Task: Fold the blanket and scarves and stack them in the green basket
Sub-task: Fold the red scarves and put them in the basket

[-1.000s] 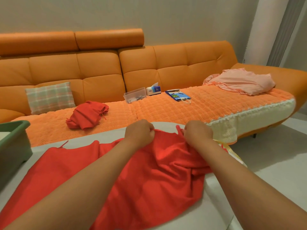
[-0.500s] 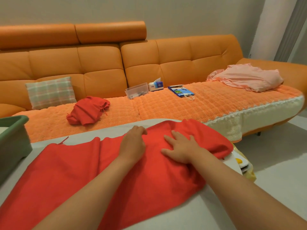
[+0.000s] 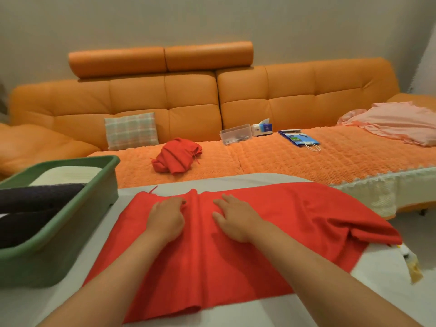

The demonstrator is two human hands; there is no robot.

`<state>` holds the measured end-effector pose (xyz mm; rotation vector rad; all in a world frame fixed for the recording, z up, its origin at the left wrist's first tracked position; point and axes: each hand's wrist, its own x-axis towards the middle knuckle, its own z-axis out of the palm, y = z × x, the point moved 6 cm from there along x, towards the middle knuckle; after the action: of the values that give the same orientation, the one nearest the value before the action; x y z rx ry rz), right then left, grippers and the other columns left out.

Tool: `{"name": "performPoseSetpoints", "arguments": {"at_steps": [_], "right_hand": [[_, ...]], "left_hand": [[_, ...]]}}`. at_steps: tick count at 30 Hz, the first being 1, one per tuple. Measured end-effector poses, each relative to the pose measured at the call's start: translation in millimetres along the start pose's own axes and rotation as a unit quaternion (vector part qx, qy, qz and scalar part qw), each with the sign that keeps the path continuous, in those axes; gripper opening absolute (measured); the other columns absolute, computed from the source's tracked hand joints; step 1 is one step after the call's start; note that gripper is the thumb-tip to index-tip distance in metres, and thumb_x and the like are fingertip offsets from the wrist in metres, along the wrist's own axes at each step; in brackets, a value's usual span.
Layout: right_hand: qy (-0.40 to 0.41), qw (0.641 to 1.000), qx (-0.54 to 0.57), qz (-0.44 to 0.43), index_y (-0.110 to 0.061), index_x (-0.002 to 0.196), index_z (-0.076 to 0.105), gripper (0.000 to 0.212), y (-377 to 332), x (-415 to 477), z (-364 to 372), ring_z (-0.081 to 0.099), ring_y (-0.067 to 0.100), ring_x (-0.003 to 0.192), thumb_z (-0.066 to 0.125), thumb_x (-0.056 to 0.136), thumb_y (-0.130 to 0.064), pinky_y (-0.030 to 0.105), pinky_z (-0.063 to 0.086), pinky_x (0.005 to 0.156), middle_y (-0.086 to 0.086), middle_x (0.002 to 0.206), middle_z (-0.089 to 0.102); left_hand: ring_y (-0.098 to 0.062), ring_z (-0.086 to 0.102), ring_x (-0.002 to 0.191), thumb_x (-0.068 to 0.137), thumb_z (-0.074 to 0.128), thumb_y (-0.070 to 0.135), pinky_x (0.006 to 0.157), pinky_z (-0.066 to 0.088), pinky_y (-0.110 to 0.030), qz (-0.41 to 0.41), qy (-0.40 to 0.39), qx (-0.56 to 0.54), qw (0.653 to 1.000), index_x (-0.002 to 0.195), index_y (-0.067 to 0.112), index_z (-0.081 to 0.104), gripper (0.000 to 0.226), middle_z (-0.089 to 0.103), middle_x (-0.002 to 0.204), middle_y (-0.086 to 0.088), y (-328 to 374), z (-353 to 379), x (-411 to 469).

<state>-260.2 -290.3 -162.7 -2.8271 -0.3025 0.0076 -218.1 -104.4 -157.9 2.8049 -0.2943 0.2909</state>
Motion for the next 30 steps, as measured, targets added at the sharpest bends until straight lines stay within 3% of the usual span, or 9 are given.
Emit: {"name": "performPoseSetpoints", "arguments": {"at_steps": [3, 6, 11, 17, 20, 24, 27, 30], "right_hand": [[-0.016, 0.999, 0.031, -0.013, -0.031, 0.157, 0.022, 0.061, -29.2, 12.5, 13.8, 0.012, 0.023, 0.153, 0.033, 0.101, -0.055, 0.047, 0.013, 0.123, 0.010, 0.165, 0.015], [-0.051, 0.998, 0.017, -0.029, -0.037, 0.157, 0.017, 0.065, -50.0, 20.2, 30.1, 0.007, 0.023, 0.153, 0.032, 0.099, -0.061, 0.050, 0.004, 0.123, 0.010, 0.166, 0.011], [-0.054, 0.997, -0.030, -0.043, -0.037, 0.158, 0.007, 0.069, -80.3, 42.2, 53.3, -0.001, 0.023, 0.154, 0.026, 0.098, -0.065, 0.051, -0.002, 0.122, 0.009, 0.167, 0.003], [-0.054, 0.997, -0.019, -0.046, -0.034, 0.159, 0.004, 0.071, -98.2, 52.0, 59.7, 0.000, 0.023, 0.154, 0.025, 0.099, -0.065, 0.050, -0.001, 0.123, 0.010, 0.167, 0.004], [-0.038, 0.998, 0.015, -0.045, -0.030, 0.159, 0.012, 0.067, -85.4, 42.4, 43.8, 0.005, 0.022, 0.154, 0.031, 0.101, -0.058, 0.046, 0.006, 0.124, 0.009, 0.166, 0.010], [0.026, 1.000, 0.012, -0.011, -0.025, 0.155, 0.030, 0.058, -43.3, 15.6, 5.7, 0.015, 0.021, 0.152, 0.038, 0.103, -0.049, 0.044, 0.015, 0.122, 0.008, 0.164, 0.021], [0.070, 0.997, 0.001, 0.034, -0.023, 0.151, 0.039, 0.051, 7.9, -19.3, -17.2, 0.025, 0.021, 0.148, 0.041, 0.103, -0.040, 0.042, 0.022, 0.119, 0.008, 0.159, 0.032], [0.160, 0.980, -0.038, 0.109, -0.020, 0.129, 0.058, 0.039, 70.4, -72.5, -38.9, 0.050, 0.031, 0.123, 0.046, 0.093, -0.030, 0.043, 0.040, 0.100, 0.010, 0.128, 0.056]], "left_hand": [[-0.017, 0.027, 0.146, 0.101, 0.037, 0.041, 0.119, 0.014, -0.052, -0.009, -0.068, 0.029, 0.997, 0.150, 0.032, 0.033, 0.050, 0.033, 0.158, 0.005, -27.6, 6.3, -8.4], [-0.019, -0.001, 0.152, 0.094, 0.027, 0.069, 0.116, -0.002, -0.062, -0.038, -0.149, 0.070, 0.986, 0.154, 0.046, 0.009, 0.067, 0.004, 0.165, 0.009, -50.9, 14.4, -13.1], [-0.027, -0.010, 0.151, 0.078, 0.023, 0.088, 0.112, -0.005, -0.068, -0.072, -0.170, 0.102, 0.978, 0.150, 0.055, -0.001, 0.083, -0.005, 0.165, 0.010, -88.9, 5.5, -9.5], [-0.028, -0.007, 0.152, 0.082, 0.021, 0.085, 0.114, -0.007, -0.065, -0.054, -0.170, 0.149, 0.973, 0.152, 0.050, 0.000, 0.081, -0.003, 0.166, 0.005, -104.7, -1.5, -7.1], [-0.024, 0.001, 0.152, 0.090, 0.028, 0.073, 0.117, -0.003, -0.059, -0.012, -0.128, 0.166, 0.978, 0.155, 0.041, 0.010, 0.075, 0.005, 0.166, 0.001, -84.0, -9.1, -4.9], [-0.022, 0.029, 0.143, 0.097, 0.039, 0.046, 0.114, 0.026, -0.042, 0.107, -0.036, 0.109, 0.988, 0.149, 0.028, 0.035, 0.055, 0.034, 0.156, 0.000, -7.2, -16.0, -6.1], [-0.022, 0.041, 0.134, 0.098, 0.047, 0.034, 0.109, 0.035, -0.039, 0.186, -0.055, 0.009, 0.981, 0.143, 0.024, 0.044, 0.047, 0.045, 0.147, 0.000, 68.1, -1.4, -17.0], [-0.024, 0.049, 0.125, 0.097, 0.050, 0.031, 0.105, 0.039, -0.039, 0.242, -0.082, -0.048, 0.966, 0.130, 0.022, 0.055, 0.035, 0.052, 0.133, -0.002, 141.3, 16.4, -34.6]]}}
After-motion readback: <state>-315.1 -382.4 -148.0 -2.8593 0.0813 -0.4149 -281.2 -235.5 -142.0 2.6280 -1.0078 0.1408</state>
